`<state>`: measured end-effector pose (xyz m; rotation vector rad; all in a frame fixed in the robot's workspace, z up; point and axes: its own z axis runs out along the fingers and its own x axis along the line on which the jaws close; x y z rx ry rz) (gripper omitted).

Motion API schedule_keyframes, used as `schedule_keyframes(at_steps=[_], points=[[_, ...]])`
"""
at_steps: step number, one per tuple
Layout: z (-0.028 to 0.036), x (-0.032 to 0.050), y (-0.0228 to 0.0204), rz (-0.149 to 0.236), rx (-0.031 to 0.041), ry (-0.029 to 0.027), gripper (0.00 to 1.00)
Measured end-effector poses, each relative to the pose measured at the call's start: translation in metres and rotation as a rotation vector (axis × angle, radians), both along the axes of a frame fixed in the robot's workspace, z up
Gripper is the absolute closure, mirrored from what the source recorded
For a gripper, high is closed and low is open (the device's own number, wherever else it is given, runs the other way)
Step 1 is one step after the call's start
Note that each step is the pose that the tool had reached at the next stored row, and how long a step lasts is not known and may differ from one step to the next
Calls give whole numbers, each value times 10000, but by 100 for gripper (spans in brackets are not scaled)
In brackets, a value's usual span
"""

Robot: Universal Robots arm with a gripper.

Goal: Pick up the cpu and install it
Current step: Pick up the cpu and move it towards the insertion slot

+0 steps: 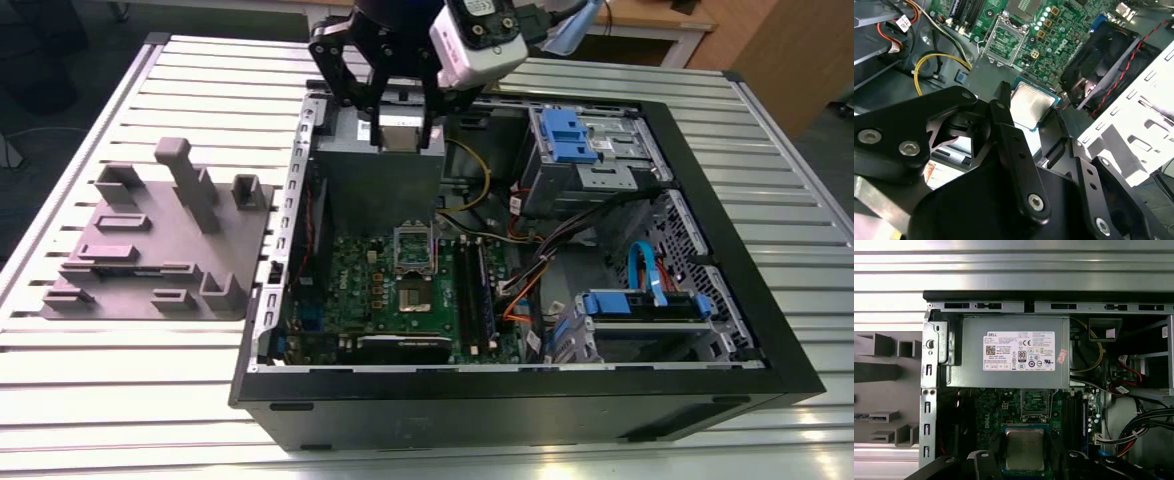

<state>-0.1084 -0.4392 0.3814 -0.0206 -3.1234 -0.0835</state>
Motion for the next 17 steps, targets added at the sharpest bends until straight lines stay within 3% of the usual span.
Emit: schedule_keyframes(at_steps=[3, 17], points=[[0, 33, 0, 0, 0, 1, 53], [-8, 6, 0, 0, 0, 0, 53]])
